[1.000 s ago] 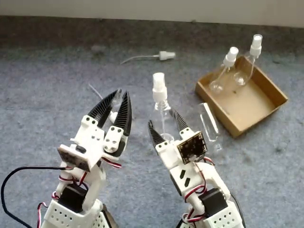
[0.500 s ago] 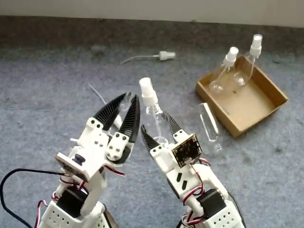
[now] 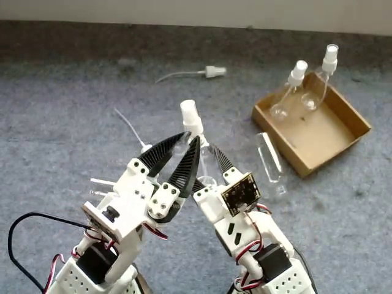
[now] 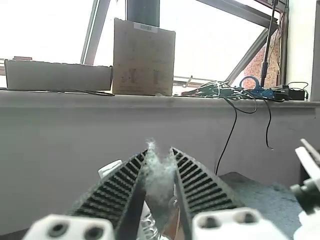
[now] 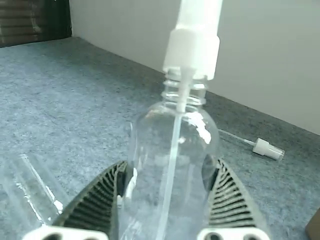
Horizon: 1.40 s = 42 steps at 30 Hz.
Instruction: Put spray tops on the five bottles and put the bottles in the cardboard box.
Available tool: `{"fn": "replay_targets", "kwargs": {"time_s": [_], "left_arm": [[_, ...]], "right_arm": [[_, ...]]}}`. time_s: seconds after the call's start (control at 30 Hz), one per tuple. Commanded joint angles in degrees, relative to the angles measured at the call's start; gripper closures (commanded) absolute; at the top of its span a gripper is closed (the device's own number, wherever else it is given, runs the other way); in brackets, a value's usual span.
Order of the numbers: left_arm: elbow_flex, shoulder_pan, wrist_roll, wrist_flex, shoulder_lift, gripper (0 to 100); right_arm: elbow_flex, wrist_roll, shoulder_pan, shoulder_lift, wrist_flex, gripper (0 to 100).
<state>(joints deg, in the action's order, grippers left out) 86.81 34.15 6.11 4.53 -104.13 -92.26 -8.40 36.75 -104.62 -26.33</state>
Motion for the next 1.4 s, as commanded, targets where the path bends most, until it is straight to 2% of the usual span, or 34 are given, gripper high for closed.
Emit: {"fn": "replay_targets", "kwargs": {"time_s": [0.0, 0.1, 0.27, 0.4, 0.5, 0.63, 0.9, 1.2, 1.37], "left_arm": [[-2.24, -3.12, 0.35, -1.23, 0.22, 99], [-0.84, -9.1, 0.35, -1.23, 0.31, 98], [-1.98, -15.78, -3.16, 0.53, 0.4, 89], [-12.62, -16.04, -3.16, 11.16, 2.77, 99], [-21.41, -16.04, -3.16, 14.59, 10.86, 98], [-28.53, -15.6, -2.99, 14.95, 24.75, 99], [-33.89, -16.13, -3.08, 14.68, 44.26, 99], [-39.78, -22.37, -2.9, 14.59, 53.85, 99], [-41.8, -21.05, -2.99, 14.51, 58.24, 99]], "right_arm": [[0.66, -0.09, 0.4, -0.84, -0.13, 92.6], [0.66, -0.09, 0.4, -0.84, -0.13, 92.6], [0.57, -0.09, 0.48, -0.84, -0.22, 92.6], [0.57, -0.09, 0.4, -0.84, -0.31, 92.6], [-0.31, -0.09, 0.31, -0.84, -0.22, 92.6], [-2.59, -0.09, 0.4, -0.84, -0.13, 92.6], [-2.42, -0.09, 0.31, -0.84, -0.13, 92.6], [-2.42, -0.09, 0.22, -0.84, -0.13, 92.6], [-2.42, -0.09, 0.22, -0.84, -0.13, 92.6]]}}
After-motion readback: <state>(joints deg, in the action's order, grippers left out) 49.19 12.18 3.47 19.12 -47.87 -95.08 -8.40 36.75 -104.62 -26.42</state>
